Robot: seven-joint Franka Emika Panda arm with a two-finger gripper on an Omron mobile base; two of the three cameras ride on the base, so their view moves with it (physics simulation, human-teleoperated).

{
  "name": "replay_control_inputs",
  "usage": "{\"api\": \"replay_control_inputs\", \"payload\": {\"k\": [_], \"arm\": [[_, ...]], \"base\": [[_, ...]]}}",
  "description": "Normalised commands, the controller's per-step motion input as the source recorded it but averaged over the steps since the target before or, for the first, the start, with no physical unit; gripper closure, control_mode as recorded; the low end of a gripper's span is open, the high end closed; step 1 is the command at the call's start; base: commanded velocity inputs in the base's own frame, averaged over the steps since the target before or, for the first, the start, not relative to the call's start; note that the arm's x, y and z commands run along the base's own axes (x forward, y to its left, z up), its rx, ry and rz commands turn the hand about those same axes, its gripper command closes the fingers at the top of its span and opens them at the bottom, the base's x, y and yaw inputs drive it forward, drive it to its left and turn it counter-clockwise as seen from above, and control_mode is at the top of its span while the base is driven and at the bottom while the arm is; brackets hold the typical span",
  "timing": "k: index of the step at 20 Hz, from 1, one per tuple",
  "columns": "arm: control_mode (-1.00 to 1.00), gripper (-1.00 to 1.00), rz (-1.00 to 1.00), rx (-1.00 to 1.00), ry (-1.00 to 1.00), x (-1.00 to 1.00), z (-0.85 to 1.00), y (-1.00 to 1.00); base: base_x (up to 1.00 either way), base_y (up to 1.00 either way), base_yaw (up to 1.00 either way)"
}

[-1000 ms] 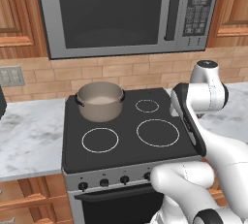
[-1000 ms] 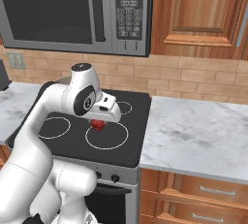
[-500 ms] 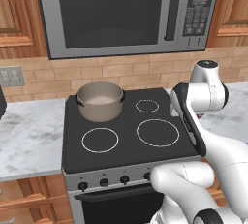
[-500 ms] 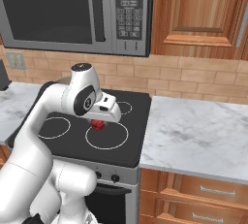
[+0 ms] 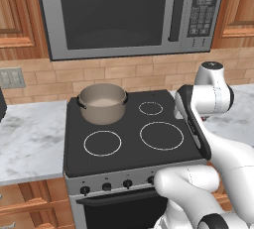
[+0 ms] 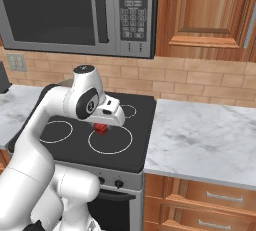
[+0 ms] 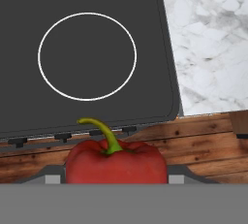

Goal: Turn on the burner for the pot on the stove. Wait thirty seconds for the pot to heat up. Then add the bell pepper to the pot.

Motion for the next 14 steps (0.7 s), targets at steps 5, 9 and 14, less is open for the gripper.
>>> {"api": "replay_control_inputs", "payload": {"k": [5,9,14], "arm": [[-1.0,1.0,0.0,0.0,0.0,0.0,0.0,0.0],[-1.0,1.0,0.0,0.0,0.0,0.06,-0.01,0.02],[-1.0,1.0,0.0,-0.02,-0.09,0.35,0.0,0.48]], "base": [[0.0,0.0,0.0],[0.0,0.0,0.0],[0.0,0.0,0.0]]}}
